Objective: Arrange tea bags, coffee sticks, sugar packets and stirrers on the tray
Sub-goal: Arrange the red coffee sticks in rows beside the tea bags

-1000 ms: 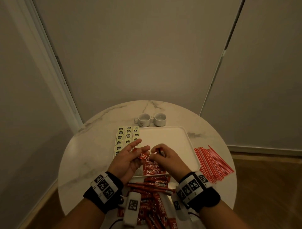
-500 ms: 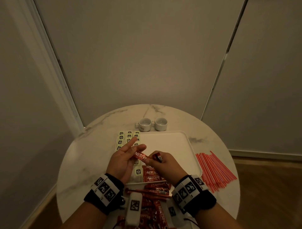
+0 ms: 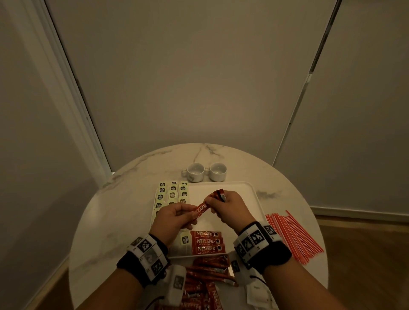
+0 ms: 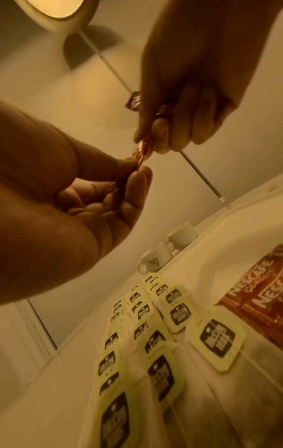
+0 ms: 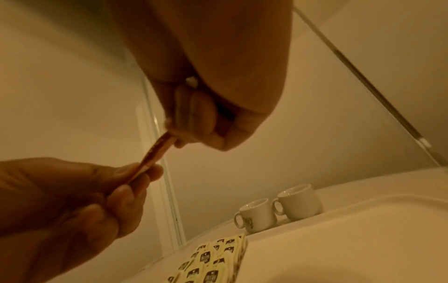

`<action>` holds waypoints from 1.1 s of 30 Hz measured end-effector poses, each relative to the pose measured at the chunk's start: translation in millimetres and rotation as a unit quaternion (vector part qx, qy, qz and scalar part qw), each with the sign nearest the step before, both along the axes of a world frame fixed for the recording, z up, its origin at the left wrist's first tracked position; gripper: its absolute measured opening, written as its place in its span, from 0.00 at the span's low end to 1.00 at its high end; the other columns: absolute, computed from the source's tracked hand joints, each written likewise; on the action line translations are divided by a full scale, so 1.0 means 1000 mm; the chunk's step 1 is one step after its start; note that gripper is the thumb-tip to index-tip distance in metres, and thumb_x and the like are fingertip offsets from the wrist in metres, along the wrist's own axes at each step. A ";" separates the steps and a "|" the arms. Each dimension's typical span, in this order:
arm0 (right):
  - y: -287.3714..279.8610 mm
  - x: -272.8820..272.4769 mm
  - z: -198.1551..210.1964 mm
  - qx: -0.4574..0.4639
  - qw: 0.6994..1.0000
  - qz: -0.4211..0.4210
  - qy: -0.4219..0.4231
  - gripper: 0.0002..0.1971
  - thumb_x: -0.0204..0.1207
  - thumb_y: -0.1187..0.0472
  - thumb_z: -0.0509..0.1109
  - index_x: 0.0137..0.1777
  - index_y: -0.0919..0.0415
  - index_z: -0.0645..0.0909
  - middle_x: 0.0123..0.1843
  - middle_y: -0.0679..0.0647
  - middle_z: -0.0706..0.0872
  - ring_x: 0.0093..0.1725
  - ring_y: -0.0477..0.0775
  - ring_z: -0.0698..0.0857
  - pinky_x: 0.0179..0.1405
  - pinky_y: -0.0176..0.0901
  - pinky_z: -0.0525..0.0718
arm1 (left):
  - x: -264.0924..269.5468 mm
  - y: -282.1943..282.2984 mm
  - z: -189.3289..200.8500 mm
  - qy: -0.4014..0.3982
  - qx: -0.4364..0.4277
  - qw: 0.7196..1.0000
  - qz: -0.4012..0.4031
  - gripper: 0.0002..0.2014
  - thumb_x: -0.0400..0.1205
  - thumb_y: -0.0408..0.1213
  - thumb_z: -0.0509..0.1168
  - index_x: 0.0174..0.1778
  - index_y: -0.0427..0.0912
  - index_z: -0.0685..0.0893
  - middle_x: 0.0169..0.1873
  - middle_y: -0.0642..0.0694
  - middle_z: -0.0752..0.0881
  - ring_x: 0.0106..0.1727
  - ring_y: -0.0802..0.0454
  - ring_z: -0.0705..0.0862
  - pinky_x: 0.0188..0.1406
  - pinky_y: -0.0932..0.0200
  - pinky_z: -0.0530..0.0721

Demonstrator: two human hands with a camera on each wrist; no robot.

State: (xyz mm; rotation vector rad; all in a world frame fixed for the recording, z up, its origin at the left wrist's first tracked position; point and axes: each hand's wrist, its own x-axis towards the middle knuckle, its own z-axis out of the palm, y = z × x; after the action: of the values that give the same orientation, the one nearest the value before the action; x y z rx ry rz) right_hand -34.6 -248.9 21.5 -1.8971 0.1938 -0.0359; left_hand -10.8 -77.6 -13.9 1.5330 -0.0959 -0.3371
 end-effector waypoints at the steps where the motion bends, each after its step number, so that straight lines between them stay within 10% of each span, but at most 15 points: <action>1: 0.002 0.004 0.000 -0.038 0.999 -0.014 -0.014 0.09 0.77 0.61 0.69 0.40 0.67 0.86 0.28 0.54 0.83 0.28 0.47 0.78 0.33 0.44 0.76 | -0.001 -0.002 -0.001 -0.002 0.005 1.000 -0.002 0.06 0.77 0.22 0.69 0.48 0.32 0.87 0.34 0.38 0.90 0.34 0.49 0.88 0.34 0.61 0.86; 13: 0.005 0.025 0.002 -0.115 0.991 0.069 -0.013 0.09 0.79 0.59 0.67 0.41 0.60 0.87 0.40 0.55 0.88 0.35 0.42 0.81 0.41 0.41 0.78 | 0.006 -0.021 0.010 -0.010 0.008 1.000 0.006 0.08 0.82 0.34 0.67 0.42 0.37 0.90 0.30 0.41 0.89 0.29 0.53 0.86 0.26 0.65 0.81; 26: -0.012 0.028 -0.028 0.171 0.980 -0.042 0.091 0.10 0.77 0.66 0.67 0.47 0.71 0.88 0.31 0.56 0.81 0.27 0.49 0.72 0.23 0.39 0.66 | 0.013 -0.013 -0.012 0.037 0.006 0.999 0.020 0.04 0.80 0.31 0.68 0.44 0.37 0.89 0.29 0.43 0.89 0.31 0.51 0.85 0.35 0.58 0.86; 30: -0.022 0.034 -0.031 -0.054 0.996 0.039 0.055 0.11 0.75 0.63 0.70 0.57 0.56 0.87 0.46 0.48 0.86 0.41 0.43 0.80 0.37 0.29 0.74 | 0.015 -0.004 -0.018 -0.016 0.102 0.995 -0.013 0.07 0.80 0.30 0.68 0.44 0.45 0.90 0.31 0.43 0.90 0.29 0.55 0.85 0.30 0.63 0.83; 33: -0.018 0.039 -0.029 -0.275 0.943 0.187 0.022 0.13 0.74 0.52 0.76 0.57 0.50 0.88 0.51 0.46 0.86 0.47 0.40 0.80 0.45 0.28 0.74 | 0.019 -0.005 -0.017 -0.080 0.197 0.973 -0.089 0.07 0.82 0.34 0.67 0.46 0.48 0.89 0.32 0.47 0.91 0.24 0.61 0.82 0.27 0.70 0.78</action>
State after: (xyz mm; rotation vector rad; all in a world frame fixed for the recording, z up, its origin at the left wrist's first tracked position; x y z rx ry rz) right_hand 4.8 -266.9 -7.2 -2.4664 -0.1696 0.2328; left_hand 8.5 -82.2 -31.0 1.9501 -0.3103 -0.3892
